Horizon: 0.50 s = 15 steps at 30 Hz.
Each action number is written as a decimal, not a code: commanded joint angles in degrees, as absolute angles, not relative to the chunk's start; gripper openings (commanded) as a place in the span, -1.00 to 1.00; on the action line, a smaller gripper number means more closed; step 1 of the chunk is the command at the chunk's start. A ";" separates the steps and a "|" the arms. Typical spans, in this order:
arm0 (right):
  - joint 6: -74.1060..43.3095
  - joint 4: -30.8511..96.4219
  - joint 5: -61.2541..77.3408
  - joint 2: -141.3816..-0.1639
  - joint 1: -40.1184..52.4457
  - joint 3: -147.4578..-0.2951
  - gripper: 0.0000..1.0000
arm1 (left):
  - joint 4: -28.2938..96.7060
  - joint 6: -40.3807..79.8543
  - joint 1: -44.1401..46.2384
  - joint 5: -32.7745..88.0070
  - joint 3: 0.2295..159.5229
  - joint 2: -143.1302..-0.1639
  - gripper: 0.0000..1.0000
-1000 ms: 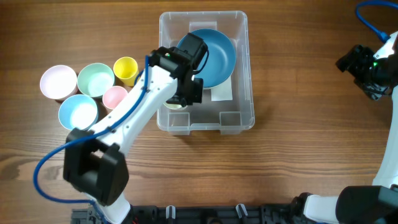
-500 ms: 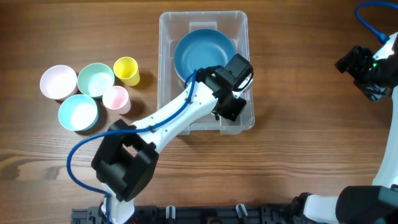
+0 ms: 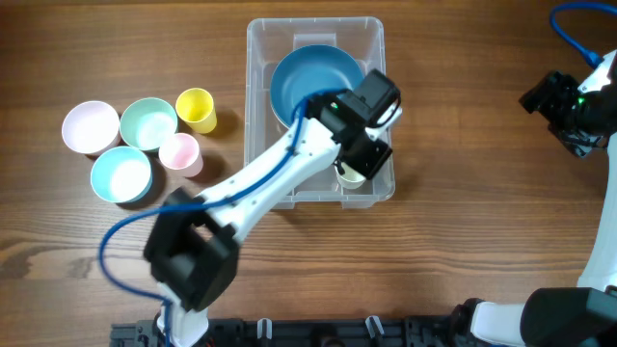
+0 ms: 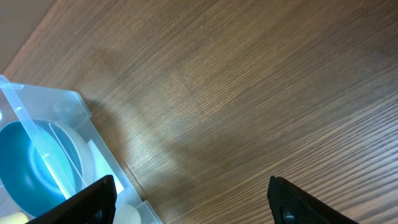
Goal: Pack container
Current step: 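Place the pale green cup in the container's right front corner, then grasp the pink cup with the left gripper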
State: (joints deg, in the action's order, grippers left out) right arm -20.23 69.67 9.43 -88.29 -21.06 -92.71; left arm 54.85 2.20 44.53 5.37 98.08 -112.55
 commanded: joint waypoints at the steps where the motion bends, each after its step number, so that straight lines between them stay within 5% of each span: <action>1: -19.42 69.67 10.39 -88.95 -20.80 -92.33 0.58 | 59.53 1.98 42.70 -7.11 102.83 -102.56 0.34; 6: -19.27 69.65 10.41 -88.95 -20.80 -92.33 0.58 | 70.08 10.02 27.44 -11.81 102.83 -93.69 0.50; 9: -19.29 69.63 10.41 -88.95 -20.80 -92.33 0.58 | 76.88 11.20 12.08 -7.62 102.08 -93.93 0.33; 15: -19.29 69.65 10.41 -88.95 -20.80 -92.33 0.58 | 71.00 10.90 0.82 -0.19 89.49 -97.17 0.38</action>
State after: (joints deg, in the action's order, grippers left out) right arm -20.01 69.67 9.45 -88.29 -21.06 -92.71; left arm 73.47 10.24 2.50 -4.08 95.94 -94.83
